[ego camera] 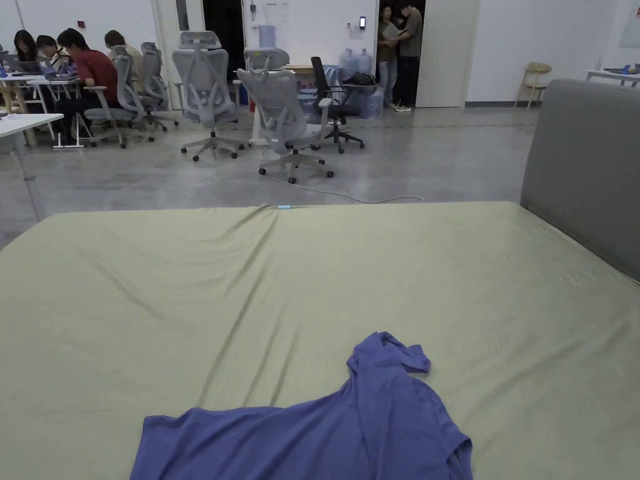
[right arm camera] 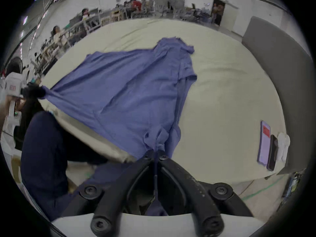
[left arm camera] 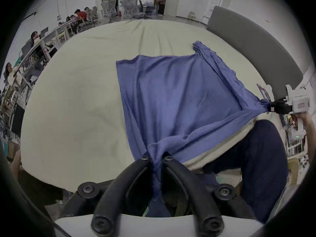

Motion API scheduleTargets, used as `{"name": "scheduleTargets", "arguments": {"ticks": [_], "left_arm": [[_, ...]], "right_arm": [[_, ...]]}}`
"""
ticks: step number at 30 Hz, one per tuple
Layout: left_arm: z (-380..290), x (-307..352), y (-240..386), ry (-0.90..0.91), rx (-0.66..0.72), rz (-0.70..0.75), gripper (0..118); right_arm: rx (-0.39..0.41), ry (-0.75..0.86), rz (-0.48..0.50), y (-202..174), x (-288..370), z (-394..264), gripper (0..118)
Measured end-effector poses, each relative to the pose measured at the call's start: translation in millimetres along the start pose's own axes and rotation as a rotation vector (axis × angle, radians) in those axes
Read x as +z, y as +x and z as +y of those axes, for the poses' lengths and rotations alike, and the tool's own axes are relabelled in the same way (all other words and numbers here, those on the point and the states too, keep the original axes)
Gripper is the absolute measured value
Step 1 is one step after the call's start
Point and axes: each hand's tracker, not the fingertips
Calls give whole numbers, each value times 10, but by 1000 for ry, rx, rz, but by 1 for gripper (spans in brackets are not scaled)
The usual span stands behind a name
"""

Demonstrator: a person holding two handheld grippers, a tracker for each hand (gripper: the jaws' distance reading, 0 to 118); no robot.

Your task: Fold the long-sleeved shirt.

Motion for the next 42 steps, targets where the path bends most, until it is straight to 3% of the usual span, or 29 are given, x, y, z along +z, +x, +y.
{"name": "scheduleTargets", "arguments": {"ticks": [6,7,8,9,10,11,13,14,16,20,21,22,23,24,26,27,28,29,30,31,33,37,39,42], "left_arm": [[52,-251,-164,-80,110,-14,8],[62,-300,-196,-94,127,-22,15],[50,-341,-237,-115,148,-45,35],[54,-374,-240,-129,153,-38,83],[60,-407,-215,-138,140,-8,115],[49,-390,-177,-105,91,99,118],[21,-172,-67,68,62,74,105],[42,-64,25,125,65,102,107],[61,87,180,186,69,103,112],[95,241,482,238,115,66,106],[85,256,543,261,134,66,75],[119,241,628,288,140,87,23],[132,199,707,340,149,146,4],[152,194,703,363,162,159,1],[236,210,646,362,178,119,1],[292,223,612,385,213,94,1],[357,232,568,395,228,77,1],[392,229,549,400,209,82,1],[455,222,520,405,197,90,1],[532,209,488,418,175,119,1],[619,192,398,443,172,140,1],[786,105,216,468,225,106,1],[852,44,156,468,238,104,1],[899,-40,108,466,236,108,1]], "right_arm": [[-76,-46,16,148,-296,93,4],[-84,-72,23,145,-368,108,5],[-102,-94,27,145,-431,118,12],[-114,-91,26,232,-486,80,46],[-118,-72,19,253,-501,70,89],[-119,-9,-45,268,-474,70,118],[-149,152,-73,344,-262,53,104],[-191,171,-113,418,-155,94,102],[-287,273,-65,482,26,131,114],[-440,427,4,357,463,57,106],[-464,461,20,345,516,49,74],[-478,470,11,288,353,170,31],[-511,450,-8,259,328,209,3],[-509,435,-41,220,318,266,3],[-481,443,-11,243,190,563,4],[-466,444,0,289,138,735,22],[-450,446,33,367,60,978,55],[-462,442,53,551,-25,1258,97],[-457,439,60,684,-114,1506,118],[-440,520,65,828,-113,1774,118],[-501,483,72,1133,-388,2439,118],[-572,275,93,1838,-1304,3575,118],[-652,130,77,2148,-1751,3847,115],[-790,32,-37,2403,-2197,3905,102]]}}
